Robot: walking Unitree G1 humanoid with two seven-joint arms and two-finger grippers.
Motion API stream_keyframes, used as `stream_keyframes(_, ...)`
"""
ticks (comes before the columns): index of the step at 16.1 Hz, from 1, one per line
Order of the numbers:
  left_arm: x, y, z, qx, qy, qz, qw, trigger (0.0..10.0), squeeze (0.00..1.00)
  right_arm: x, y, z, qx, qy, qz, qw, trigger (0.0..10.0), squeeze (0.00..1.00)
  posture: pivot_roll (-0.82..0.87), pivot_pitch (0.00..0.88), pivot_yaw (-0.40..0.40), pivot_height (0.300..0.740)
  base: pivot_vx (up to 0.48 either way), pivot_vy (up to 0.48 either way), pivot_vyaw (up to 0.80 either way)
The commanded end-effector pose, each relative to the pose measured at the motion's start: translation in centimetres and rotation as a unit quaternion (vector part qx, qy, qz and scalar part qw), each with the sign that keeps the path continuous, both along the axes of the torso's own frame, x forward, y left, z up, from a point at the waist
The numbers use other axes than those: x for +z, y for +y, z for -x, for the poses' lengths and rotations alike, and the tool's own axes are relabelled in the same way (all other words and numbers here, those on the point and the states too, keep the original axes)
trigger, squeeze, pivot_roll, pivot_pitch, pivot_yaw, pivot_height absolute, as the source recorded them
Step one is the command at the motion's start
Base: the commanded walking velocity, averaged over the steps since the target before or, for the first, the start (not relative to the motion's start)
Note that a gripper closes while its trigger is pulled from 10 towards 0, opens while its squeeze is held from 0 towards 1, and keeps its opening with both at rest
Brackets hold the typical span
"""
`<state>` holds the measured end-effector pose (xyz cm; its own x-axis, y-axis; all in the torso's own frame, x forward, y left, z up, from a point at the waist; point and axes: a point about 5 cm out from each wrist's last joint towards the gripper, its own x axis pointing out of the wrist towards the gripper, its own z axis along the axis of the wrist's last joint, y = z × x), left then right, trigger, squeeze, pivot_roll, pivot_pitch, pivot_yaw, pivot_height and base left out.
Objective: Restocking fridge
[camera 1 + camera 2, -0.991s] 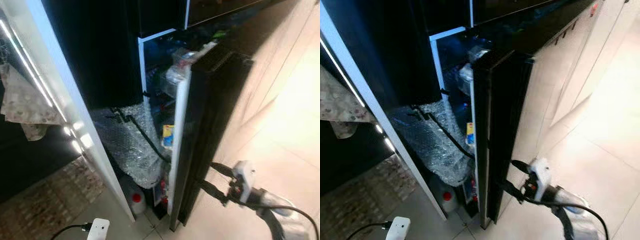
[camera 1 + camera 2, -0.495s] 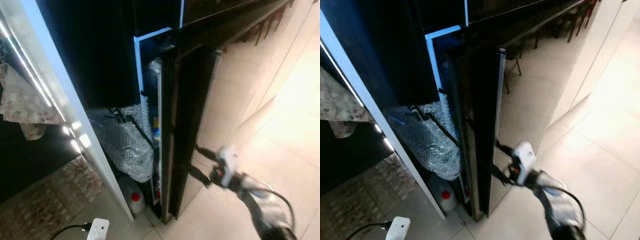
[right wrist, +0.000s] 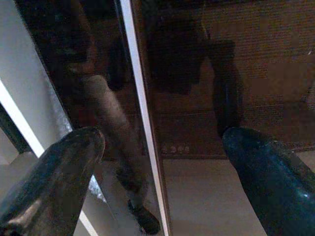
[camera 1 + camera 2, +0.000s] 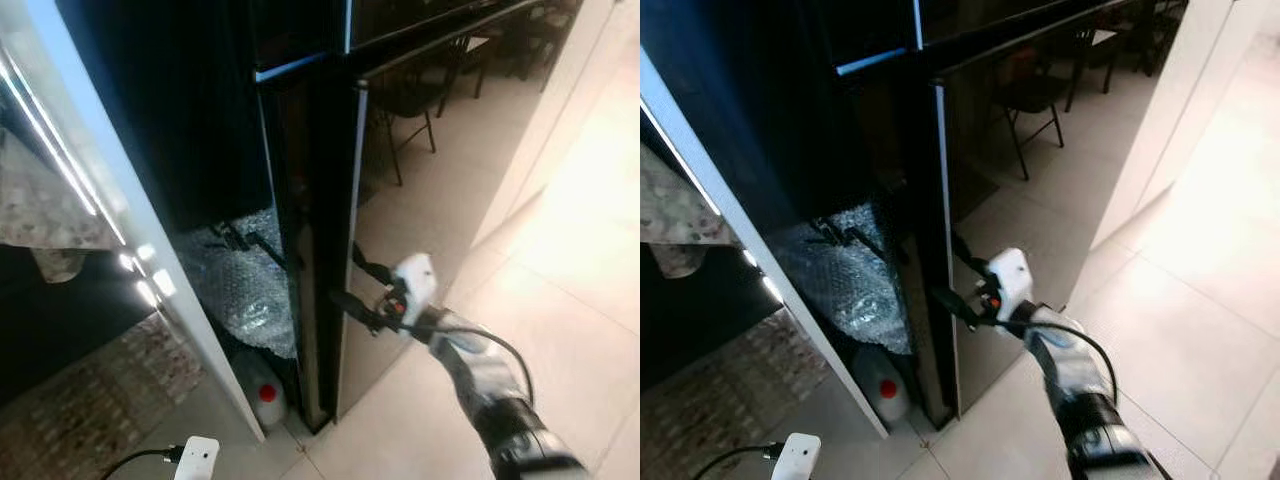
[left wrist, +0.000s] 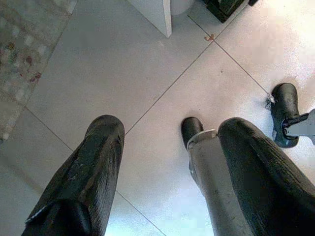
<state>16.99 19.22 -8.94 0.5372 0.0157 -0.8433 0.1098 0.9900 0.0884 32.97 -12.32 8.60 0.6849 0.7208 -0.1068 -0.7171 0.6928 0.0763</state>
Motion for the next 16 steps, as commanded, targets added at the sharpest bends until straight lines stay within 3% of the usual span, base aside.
stream_keyframes(1, -0.1, 0.2, 0.2, 0.001, 0.004, -0.005, 1.0, 10.0, 0.0, 3.2, 1.8, -1.6, 0.018, -0.065, -0.013, 0.998, 10.0, 0.0, -0.01, 0.0, 0.062, 0.74, 0.0, 0.0, 0.0)
stream_keyframes(6, -0.1, 0.1, 0.1, 0.004, 0.002, -0.003, 1.0, 10.0, 0.0, 4.5, 3.5, -2.9, 0.03, -0.07, -0.023, 0.997, 10.0, 0.0, -0.01, 0.0, 0.052, 0.74, 0.0, 0.0, 0.0)
stream_keyframes(16, -0.1, 0.0, 0.1, 0.005, 0.001, -0.001, 1.0, 10.0, 0.0, 4.6, 3.7, -3.3, 0.026, -0.068, -0.025, 0.997, 10.0, 0.0, -0.01, 0.0, 0.05, 0.74, 0.0, 0.0, 0.0)
